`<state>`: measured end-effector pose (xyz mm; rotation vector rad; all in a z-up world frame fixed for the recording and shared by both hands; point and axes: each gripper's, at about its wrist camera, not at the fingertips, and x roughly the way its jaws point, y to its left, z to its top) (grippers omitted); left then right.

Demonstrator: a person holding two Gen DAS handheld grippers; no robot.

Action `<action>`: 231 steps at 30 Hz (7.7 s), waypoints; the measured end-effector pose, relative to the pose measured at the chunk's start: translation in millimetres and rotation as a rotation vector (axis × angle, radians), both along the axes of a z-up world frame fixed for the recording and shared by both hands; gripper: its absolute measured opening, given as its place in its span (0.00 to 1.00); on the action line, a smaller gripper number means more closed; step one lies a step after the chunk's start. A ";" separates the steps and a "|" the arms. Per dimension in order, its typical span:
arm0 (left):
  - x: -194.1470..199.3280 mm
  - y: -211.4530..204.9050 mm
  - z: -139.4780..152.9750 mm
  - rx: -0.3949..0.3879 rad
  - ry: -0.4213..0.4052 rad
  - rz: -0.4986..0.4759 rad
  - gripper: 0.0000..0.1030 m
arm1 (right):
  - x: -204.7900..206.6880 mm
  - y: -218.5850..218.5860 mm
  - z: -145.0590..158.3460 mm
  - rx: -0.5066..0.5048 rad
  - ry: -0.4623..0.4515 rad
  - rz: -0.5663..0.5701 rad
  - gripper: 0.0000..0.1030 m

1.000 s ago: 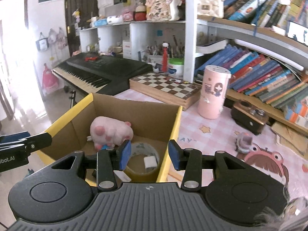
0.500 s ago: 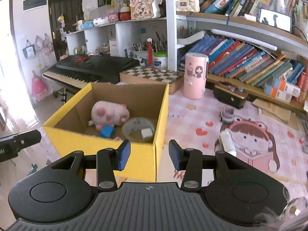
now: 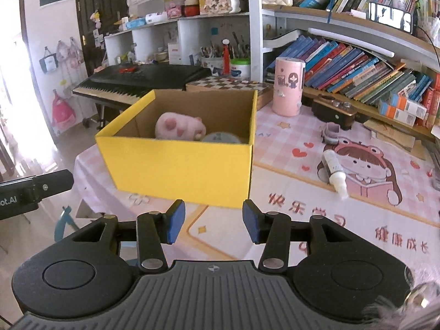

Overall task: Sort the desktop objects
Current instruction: 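Raise both open tools up and away from the yellow box, then move left tool toward white tube bottle while right tool approaches purple toy car, then close left tool on white tube bottle while right tool grasps purple toy car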

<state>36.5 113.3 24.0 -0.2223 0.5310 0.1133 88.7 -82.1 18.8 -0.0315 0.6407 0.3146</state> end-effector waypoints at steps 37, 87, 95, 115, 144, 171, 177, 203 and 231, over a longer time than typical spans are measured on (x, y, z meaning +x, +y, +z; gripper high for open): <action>-50.8 -28.8 -27.3 -0.005 0.115 -0.092 0.79 | -77.7 -2.1 -30.0 -0.067 0.106 0.002 0.68; 87.2 -198.0 -33.4 0.019 0.156 -0.273 0.80 | 38.9 -174.5 -34.7 -0.064 0.157 -0.194 0.71; 111.6 -225.7 -36.0 0.019 0.176 -0.252 0.79 | 70.1 -203.9 -36.9 -0.061 0.167 -0.178 0.71; 182.6 -282.5 -50.3 0.069 0.186 -0.238 0.79 | 140.6 -272.3 -38.6 -0.033 0.122 -0.265 0.71; 269.7 -306.1 -109.7 0.118 0.240 -0.218 0.45 | 211.1 -257.7 -38.2 -0.049 0.034 -0.231 0.72; 231.7 -245.7 -63.4 0.032 0.167 -0.146 0.30 | 262.1 -224.6 -57.2 -0.065 0.040 -0.156 0.76; 205.5 -235.5 -38.9 0.033 0.125 -0.129 0.30 | 290.4 -209.4 -68.6 -0.064 0.030 -0.135 0.80; 189.0 -231.8 -20.0 0.063 0.104 -0.134 0.30 | 369.8 -167.3 -110.7 -0.119 0.047 -0.149 0.59; 127.8 -207.6 7.3 -0.081 -0.012 -0.099 0.30 | 237.9 -191.5 -29.4 0.006 0.058 0.000 0.38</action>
